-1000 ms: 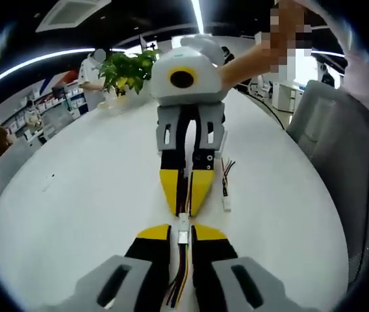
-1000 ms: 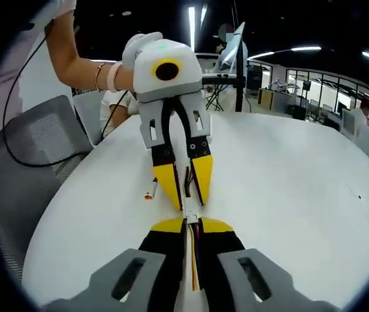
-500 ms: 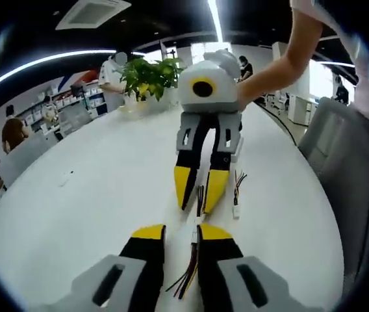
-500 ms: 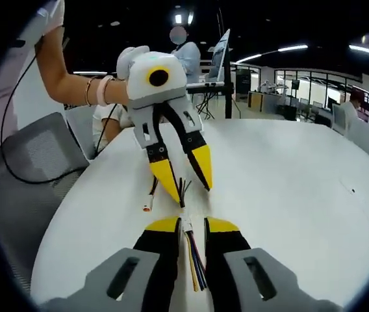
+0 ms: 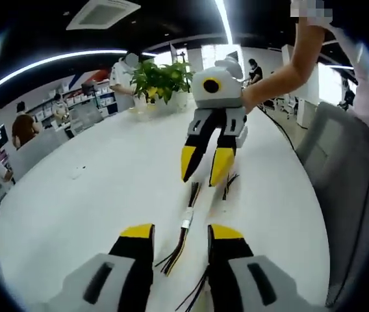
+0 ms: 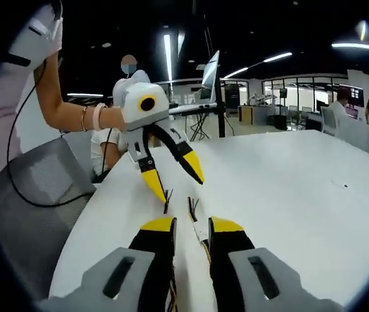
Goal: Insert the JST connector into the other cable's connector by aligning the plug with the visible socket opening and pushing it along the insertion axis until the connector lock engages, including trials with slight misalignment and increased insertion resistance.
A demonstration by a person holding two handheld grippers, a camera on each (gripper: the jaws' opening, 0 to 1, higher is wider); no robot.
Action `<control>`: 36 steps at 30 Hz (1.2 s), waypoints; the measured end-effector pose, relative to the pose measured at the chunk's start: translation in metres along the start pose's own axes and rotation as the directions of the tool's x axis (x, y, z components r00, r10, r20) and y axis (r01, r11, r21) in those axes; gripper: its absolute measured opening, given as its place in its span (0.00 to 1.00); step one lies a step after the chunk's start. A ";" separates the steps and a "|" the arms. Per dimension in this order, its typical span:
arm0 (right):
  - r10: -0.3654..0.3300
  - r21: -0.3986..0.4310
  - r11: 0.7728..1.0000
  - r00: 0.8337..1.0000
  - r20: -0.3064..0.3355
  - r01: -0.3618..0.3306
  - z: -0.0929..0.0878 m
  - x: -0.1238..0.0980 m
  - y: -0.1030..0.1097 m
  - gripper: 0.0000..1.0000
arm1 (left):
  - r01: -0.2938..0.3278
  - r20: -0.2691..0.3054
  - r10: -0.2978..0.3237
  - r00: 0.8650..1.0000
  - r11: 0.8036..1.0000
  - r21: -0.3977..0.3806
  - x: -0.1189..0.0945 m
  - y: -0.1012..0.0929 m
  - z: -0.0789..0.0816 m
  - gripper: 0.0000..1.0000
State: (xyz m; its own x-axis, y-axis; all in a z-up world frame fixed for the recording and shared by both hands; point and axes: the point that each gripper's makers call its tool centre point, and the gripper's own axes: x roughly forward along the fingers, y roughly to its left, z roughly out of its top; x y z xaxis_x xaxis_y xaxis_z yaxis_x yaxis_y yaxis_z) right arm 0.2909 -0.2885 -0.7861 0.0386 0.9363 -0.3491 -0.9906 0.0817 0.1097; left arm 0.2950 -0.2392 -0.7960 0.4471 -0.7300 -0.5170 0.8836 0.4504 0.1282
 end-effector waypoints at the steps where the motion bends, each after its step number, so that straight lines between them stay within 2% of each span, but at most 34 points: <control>1: -0.010 0.010 1.000 1.000 0.020 0.010 0.003 -0.002 0.000 0.14 | -0.005 0.003 0.005 1.000 1.000 -0.009 -0.002 -0.001 0.000 0.27; 4: -0.009 0.042 0.999 1.000 0.028 0.007 0.005 -0.007 0.003 0.10 | -0.023 0.008 0.023 1.000 0.999 -0.029 -0.010 -0.002 0.000 0.29; 12: -0.014 0.016 1.000 1.000 0.023 0.013 0.004 -0.016 0.011 0.11 | -0.042 -0.006 0.042 0.999 0.998 -0.038 -0.020 -0.010 -0.005 0.29; 22: -0.019 0.046 0.999 0.999 -0.034 0.021 -0.021 -0.021 0.019 0.11 | -0.016 -0.004 0.015 1.000 0.997 -0.081 -0.021 -0.027 -0.014 0.29; 27: -0.019 0.075 0.997 0.998 -0.055 0.023 -0.030 -0.023 0.024 0.06 | 0.003 0.027 0.001 1.000 0.991 -0.133 -0.020 -0.036 -0.013 0.29; 36: -0.020 0.081 0.996 0.998 -0.061 0.024 -0.039 -0.024 0.030 0.06 | 0.008 0.037 -0.002 0.999 0.986 -0.164 -0.019 -0.047 -0.018 0.27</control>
State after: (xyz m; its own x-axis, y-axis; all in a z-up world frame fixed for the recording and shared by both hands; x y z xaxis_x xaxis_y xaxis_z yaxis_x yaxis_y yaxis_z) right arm 0.2548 -0.3215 -0.8104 0.0498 0.9119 -0.4075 -0.9755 0.1320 0.1762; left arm 0.2421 -0.2375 -0.8075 0.4504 -0.7494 -0.4853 0.8521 0.5231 -0.0168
